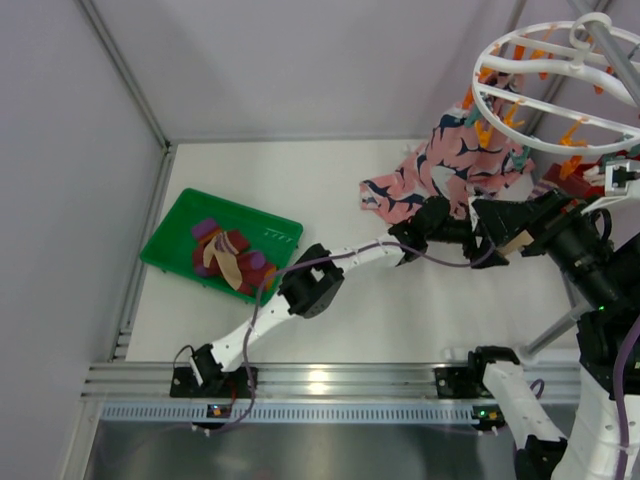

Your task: Remove the socks clipped to the hanger

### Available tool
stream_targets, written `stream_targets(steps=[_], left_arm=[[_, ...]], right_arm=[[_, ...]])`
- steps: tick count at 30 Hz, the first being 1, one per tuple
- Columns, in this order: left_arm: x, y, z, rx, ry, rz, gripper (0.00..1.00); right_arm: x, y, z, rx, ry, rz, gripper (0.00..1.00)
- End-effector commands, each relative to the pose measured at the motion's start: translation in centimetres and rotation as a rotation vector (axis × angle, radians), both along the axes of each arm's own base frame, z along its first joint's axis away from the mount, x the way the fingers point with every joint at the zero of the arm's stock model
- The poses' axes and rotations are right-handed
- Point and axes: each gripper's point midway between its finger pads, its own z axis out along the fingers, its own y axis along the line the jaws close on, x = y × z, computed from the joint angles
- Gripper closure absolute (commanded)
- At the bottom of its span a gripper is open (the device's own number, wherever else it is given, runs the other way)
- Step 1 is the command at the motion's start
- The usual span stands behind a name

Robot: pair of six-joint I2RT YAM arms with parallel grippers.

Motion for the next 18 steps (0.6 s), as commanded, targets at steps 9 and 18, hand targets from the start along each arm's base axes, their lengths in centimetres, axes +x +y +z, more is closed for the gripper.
stream_targets(steps=[9,18], left_arm=[[-7.7,3.2,7.8,-0.085,-0.015,-0.296,0.80],[-5.7,8.9,15.7,-0.047,0.419,-0.194,1.00]], right_arm=[[-0.7,0.5,0.5,-0.003,-0.043,0.029,0.01],[0.1,0.2,-0.1,-0.010,-0.035,0.017,0.01]])
